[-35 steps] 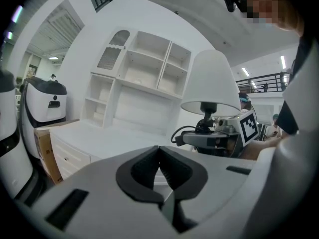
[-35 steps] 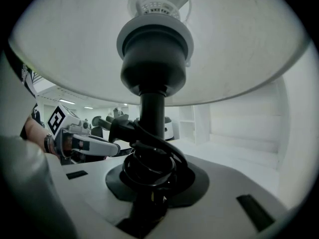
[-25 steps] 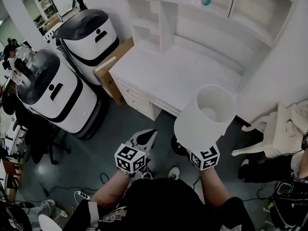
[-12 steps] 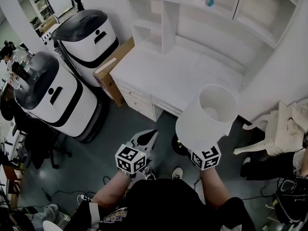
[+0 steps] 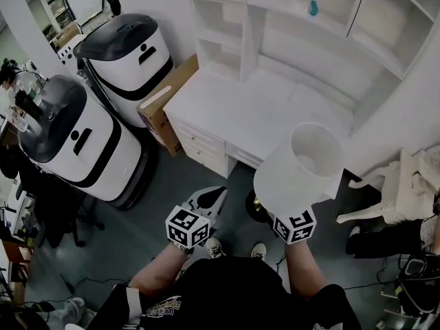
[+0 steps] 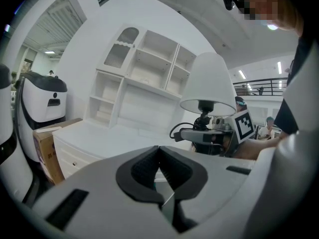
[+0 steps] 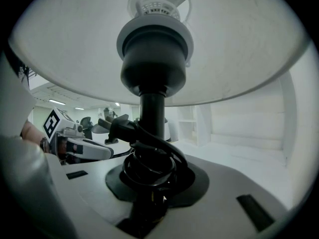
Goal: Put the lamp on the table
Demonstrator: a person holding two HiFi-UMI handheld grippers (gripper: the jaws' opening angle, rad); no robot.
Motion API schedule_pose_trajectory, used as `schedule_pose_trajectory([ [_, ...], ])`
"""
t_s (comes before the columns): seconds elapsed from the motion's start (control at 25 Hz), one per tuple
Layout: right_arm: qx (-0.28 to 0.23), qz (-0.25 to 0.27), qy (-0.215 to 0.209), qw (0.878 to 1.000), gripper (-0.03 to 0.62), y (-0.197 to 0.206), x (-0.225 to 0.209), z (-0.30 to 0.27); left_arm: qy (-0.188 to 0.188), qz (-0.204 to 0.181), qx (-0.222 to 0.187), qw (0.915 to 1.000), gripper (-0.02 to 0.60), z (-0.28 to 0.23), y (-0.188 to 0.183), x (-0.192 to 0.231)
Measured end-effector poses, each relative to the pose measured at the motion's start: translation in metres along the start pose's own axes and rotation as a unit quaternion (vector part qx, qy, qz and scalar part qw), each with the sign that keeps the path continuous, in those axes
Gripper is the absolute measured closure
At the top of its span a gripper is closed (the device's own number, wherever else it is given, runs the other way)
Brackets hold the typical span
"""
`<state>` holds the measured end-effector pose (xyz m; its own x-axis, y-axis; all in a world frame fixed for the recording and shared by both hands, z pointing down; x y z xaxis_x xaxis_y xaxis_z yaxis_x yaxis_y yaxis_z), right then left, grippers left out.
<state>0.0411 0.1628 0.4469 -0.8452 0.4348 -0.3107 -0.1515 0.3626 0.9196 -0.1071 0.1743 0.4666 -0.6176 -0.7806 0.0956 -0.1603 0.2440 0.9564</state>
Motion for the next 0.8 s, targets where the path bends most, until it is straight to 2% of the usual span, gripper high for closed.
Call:
schedule_pose_trajectory([
  [0.44,-0.006,0.001,0.022,1.000,0.496,-0.003,0.020,-0.044,0.016,0.001,-0.005,0.9999,0.575,0.011,0.005,0.049],
  [0.8,-0.006,-0.005,0.031,0.999,0.496,-0.003,0.033,-0.059,0.025,0.003,-0.004,0.9997,0.575,0.020,0.008,0.067],
])
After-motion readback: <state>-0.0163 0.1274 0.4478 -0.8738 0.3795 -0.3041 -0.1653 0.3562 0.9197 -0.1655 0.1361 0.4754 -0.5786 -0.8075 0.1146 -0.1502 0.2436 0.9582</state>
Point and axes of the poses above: the fingertips, and each gripper's own axes: z backward along the fingers, x to its left, y out of its underside, the point moved 3 cm from there along z, backward along the fingers, and after that the axes turned 12 degrees about -z, right-handed, at the moved point
